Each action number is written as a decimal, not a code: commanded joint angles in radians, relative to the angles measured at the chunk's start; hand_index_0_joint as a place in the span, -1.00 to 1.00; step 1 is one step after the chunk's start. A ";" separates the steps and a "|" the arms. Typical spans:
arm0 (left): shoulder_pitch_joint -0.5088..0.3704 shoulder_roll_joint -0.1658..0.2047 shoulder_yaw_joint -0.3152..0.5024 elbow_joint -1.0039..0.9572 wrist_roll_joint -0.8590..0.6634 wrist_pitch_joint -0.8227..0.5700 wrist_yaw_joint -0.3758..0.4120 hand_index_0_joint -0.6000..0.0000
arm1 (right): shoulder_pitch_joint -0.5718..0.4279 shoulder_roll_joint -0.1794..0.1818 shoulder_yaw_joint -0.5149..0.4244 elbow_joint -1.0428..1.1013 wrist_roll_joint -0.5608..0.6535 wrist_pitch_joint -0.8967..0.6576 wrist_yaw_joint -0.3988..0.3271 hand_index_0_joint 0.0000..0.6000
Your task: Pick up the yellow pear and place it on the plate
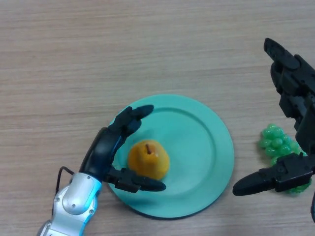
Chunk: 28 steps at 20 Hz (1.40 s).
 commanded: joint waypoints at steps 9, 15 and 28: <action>0.106 0.055 0.244 -0.754 -0.212 0.267 -0.129 1.00 | -0.017 -0.011 -0.041 -0.083 0.024 -0.136 -0.036 -1.00; 0.093 0.123 0.434 -0.830 -0.334 0.324 -0.059 1.00 | -0.002 -0.013 -0.068 -0.070 0.036 -0.172 -0.032 -1.00; 0.100 0.146 0.484 -0.874 -0.348 0.371 -0.061 1.00 | -0.008 -0.017 -0.051 -0.061 0.067 -0.143 0.001 -1.00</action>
